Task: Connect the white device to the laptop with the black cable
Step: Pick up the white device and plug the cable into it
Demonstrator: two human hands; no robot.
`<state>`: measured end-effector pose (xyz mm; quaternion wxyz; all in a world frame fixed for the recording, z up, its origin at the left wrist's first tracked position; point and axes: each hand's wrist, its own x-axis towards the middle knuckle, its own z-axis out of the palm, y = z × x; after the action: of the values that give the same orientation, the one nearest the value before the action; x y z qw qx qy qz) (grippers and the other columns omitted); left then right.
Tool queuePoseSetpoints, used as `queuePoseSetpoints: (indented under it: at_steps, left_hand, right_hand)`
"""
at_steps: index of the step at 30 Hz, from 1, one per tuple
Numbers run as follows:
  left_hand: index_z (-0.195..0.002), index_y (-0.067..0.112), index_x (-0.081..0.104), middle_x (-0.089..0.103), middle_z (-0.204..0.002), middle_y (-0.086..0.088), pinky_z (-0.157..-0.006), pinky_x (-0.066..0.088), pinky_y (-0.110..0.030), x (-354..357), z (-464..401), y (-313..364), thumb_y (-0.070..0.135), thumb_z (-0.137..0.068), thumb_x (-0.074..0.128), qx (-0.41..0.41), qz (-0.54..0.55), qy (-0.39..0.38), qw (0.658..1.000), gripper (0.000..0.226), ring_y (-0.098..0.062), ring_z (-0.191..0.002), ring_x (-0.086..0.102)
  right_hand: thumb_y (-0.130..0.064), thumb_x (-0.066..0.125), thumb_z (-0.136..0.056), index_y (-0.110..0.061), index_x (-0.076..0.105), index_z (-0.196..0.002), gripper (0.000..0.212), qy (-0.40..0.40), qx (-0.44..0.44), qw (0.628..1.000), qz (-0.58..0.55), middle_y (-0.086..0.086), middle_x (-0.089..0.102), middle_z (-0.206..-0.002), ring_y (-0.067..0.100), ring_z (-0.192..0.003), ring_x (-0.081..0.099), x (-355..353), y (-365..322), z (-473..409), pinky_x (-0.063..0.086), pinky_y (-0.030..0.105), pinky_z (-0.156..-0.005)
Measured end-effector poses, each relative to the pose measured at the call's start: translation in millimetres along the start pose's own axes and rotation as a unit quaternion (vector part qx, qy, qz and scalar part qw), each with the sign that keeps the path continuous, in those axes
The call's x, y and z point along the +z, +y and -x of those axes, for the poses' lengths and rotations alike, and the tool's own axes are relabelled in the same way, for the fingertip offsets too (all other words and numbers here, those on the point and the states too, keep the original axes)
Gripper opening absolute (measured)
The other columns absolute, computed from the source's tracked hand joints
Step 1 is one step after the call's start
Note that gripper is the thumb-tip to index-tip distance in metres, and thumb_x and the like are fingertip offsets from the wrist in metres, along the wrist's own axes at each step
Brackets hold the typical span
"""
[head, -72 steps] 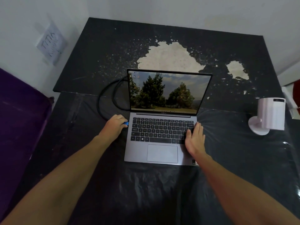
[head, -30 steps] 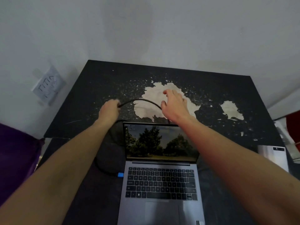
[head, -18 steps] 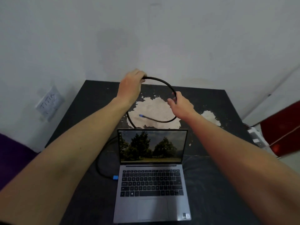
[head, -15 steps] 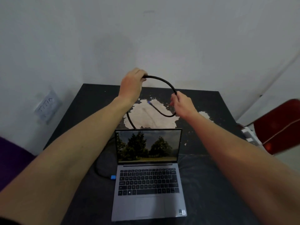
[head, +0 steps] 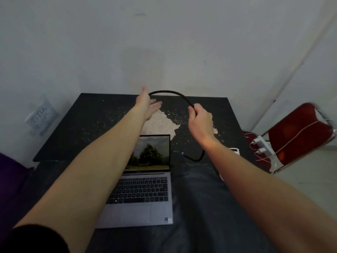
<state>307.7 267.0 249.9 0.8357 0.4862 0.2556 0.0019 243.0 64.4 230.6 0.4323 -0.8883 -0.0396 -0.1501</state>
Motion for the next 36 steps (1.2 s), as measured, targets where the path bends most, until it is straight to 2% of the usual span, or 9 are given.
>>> queuePoseSetpoints:
  at_steps: [4, 9, 12, 15, 18, 23, 29, 33, 36]
  left_hand:
    - [-0.111, -0.004, 0.052, 0.063, -0.091, -0.019, -0.058, 0.059, -0.035, 55, 2, -28, -0.004, -0.096, 0.035, 0.009, 0.017, 0.009, 1.000, 0.023, -0.027, -0.073, 0.068]
    - [-0.081, 0.011, 0.041, 0.039, -0.058, -0.001, -0.047, 0.037, -0.027, 106, 12, -75, 0.004, -0.092, 0.022, -0.057, -0.072, 0.007, 0.996, 0.023, -0.013, -0.045, 0.038]
    - [-0.077, 0.017, 0.037, 0.034, -0.053, 0.004, -0.038, 0.025, -0.020, 115, 16, -110, 0.009, -0.091, 0.024, -0.122, -0.151, -0.049, 0.980, 0.021, -0.009, -0.034, 0.028]
    - [-0.080, 0.018, 0.037, 0.035, -0.054, 0.004, -0.036, 0.024, -0.018, 106, 25, -146, 0.012, -0.093, 0.028, -0.181, -0.228, -0.094, 0.952, 0.017, -0.008, -0.033, 0.026]
    - [-0.089, 0.016, 0.044, 0.044, -0.063, 0.000, -0.039, 0.035, -0.021, 88, 40, -177, 0.017, -0.100, 0.032, -0.188, -0.349, -0.107, 0.912, 0.017, -0.009, -0.038, 0.038]
    - [-0.110, 0.007, 0.054, 0.064, -0.095, -0.008, -0.071, 0.059, -0.034, 44, 63, -199, 0.037, -0.103, 0.039, -0.119, -0.471, -0.111, 0.867, 0.034, -0.019, -0.075, 0.063]
    - [-0.127, 0.016, 0.059, 0.066, -0.111, -0.004, -0.078, 0.057, -0.030, -19, 101, -210, 0.046, -0.096, 0.053, -0.078, -0.453, -0.173, 0.871, 0.043, -0.015, -0.094, 0.066]
    - [-0.141, 0.009, 0.045, 0.066, -0.108, -0.004, -0.080, 0.055, -0.028, -29, 118, -216, 0.028, -0.093, 0.065, -0.017, -0.455, -0.170, 0.874, 0.056, -0.014, -0.094, 0.065]
    - [-0.130, 0.008, 0.055, 0.062, -0.093, -0.006, -0.059, 0.056, -0.024, -28, 129, -212, 0.013, -0.099, 0.053, -0.014, -0.410, -0.149, 0.900, 0.032, -0.012, -0.068, 0.068]
  right_hand:
    - [-0.033, 0.045, -0.102, -0.015, 0.045, -0.072, 0.035, -0.049, 0.031, 0.997, -0.056, -0.001, 0.053, -0.061, 0.010, -0.052, 0.046, -11, 41, 25, 0.034, 0.028, -0.048]
    - [-0.031, 0.046, -0.101, -0.010, 0.056, -0.079, 0.032, -0.117, 0.072, 0.984, -0.115, -0.002, 0.059, -0.060, 0.003, -0.047, 0.048, -16, 89, 63, 0.032, 0.019, -0.044]
    - [-0.035, 0.046, -0.100, -0.026, 0.062, -0.080, 0.027, -0.222, 0.069, 0.964, -0.129, -0.009, 0.059, -0.059, -0.002, -0.050, 0.052, -15, 113, 90, 0.040, 0.021, -0.052]
    - [-0.042, 0.045, -0.097, -0.035, 0.063, -0.080, 0.026, -0.324, 0.087, 0.930, -0.150, -0.011, 0.057, -0.060, 0.003, -0.051, 0.054, -12, 130, 115, 0.052, 0.034, -0.050]
    - [-0.041, 0.047, -0.093, -0.035, 0.064, -0.078, 0.023, -0.393, 0.110, 0.904, -0.127, -0.012, 0.058, -0.062, 0.002, -0.048, 0.055, -7, 141, 138, 0.055, 0.030, -0.049]
    - [-0.039, 0.046, -0.098, -0.028, 0.058, -0.082, 0.023, -0.372, 0.178, 0.908, -0.071, -0.003, 0.057, -0.073, 0.005, -0.046, 0.054, -10, 142, 157, 0.052, 0.028, -0.045]
    - [-0.032, 0.046, -0.099, -0.020, 0.053, -0.088, 0.018, -0.402, 0.168, 0.900, 0.021, 0.006, 0.061, -0.086, 0.025, -0.065, 0.065, -17, 117, 173, 0.060, 0.039, -0.056]
    - [-0.023, 0.051, -0.090, -0.022, 0.058, -0.114, 0.025, -0.430, 0.160, 0.888, 0.032, 0.004, 0.064, -0.109, 0.021, -0.097, 0.062, -15, 101, 193, 0.052, 0.036, -0.084]
    - [-0.009, 0.047, -0.091, -0.013, 0.060, -0.124, 0.036, -0.433, 0.266, 0.853, -0.113, 0.005, 0.062, -0.090, 0.015, -0.076, 0.059, -19, 99, 207, 0.049, 0.025, -0.066]
